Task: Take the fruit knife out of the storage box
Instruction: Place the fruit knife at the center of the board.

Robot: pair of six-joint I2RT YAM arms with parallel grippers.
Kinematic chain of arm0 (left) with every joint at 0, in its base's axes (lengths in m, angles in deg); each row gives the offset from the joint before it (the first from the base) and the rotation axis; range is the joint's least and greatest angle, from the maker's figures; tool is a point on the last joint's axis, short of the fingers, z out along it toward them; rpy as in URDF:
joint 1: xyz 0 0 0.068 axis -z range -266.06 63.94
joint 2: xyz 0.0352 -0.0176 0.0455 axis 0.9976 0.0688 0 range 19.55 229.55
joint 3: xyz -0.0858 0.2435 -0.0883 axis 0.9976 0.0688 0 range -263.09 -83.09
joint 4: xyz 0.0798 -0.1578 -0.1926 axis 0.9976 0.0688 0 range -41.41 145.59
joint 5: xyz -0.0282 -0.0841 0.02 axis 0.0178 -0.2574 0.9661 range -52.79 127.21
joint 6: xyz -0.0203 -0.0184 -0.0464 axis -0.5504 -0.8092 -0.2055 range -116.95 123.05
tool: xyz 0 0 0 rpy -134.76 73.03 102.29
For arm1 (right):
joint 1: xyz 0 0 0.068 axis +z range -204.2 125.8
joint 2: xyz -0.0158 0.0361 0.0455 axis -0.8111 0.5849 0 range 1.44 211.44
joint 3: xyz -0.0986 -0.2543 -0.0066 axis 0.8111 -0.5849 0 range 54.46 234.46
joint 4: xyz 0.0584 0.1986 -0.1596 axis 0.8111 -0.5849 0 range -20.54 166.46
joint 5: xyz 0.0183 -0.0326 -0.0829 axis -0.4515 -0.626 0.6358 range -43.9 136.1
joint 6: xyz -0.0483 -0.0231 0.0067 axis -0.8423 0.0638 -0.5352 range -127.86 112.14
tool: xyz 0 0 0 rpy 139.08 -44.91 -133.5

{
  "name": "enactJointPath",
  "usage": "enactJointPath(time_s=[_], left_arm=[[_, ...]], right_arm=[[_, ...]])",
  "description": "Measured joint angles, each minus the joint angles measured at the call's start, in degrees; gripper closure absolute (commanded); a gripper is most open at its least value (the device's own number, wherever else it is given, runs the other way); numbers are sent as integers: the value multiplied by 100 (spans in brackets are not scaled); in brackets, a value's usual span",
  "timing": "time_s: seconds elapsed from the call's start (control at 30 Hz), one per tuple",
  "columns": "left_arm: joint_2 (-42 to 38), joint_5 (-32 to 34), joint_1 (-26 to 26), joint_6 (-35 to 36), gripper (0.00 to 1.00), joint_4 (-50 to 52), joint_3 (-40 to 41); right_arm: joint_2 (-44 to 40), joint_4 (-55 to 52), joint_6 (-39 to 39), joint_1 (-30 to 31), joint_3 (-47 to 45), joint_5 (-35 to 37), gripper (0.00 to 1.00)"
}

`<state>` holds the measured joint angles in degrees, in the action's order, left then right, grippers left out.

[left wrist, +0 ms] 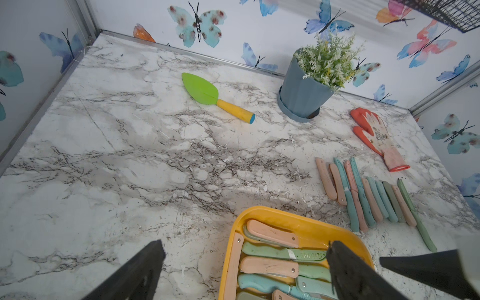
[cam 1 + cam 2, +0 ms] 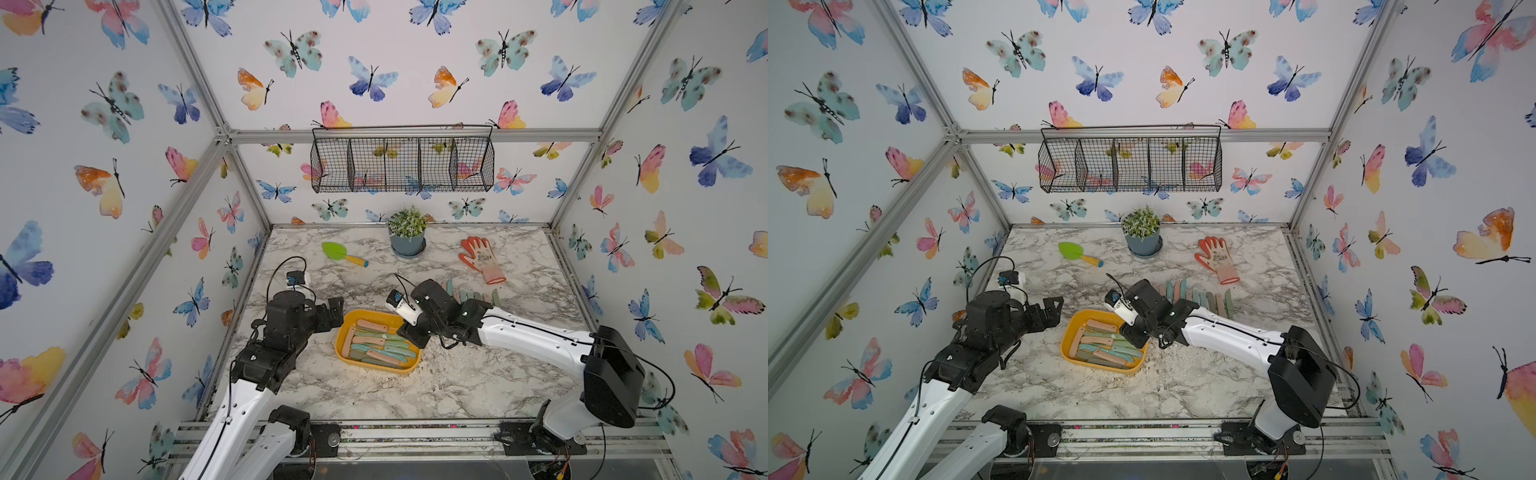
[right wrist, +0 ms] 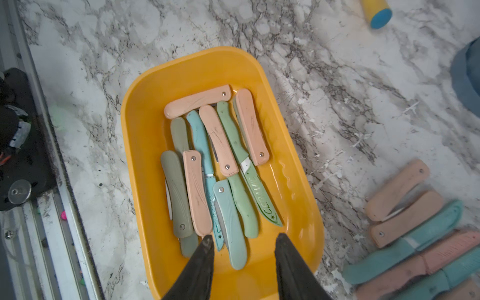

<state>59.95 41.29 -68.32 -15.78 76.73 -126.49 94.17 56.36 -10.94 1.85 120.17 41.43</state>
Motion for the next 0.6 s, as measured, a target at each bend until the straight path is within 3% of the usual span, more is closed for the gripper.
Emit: enactJointPath(time_s=[0.23, 0.6], left_arm=[[-413, 662, 2, -166, 2, 55, 0], [-579, 1386, 0, -374, 2, 282, 0]], right_arm=[[1368, -79, -175, 116, 975, -17, 58], [2367, -247, -828, 678, 1915, -173, 57]])
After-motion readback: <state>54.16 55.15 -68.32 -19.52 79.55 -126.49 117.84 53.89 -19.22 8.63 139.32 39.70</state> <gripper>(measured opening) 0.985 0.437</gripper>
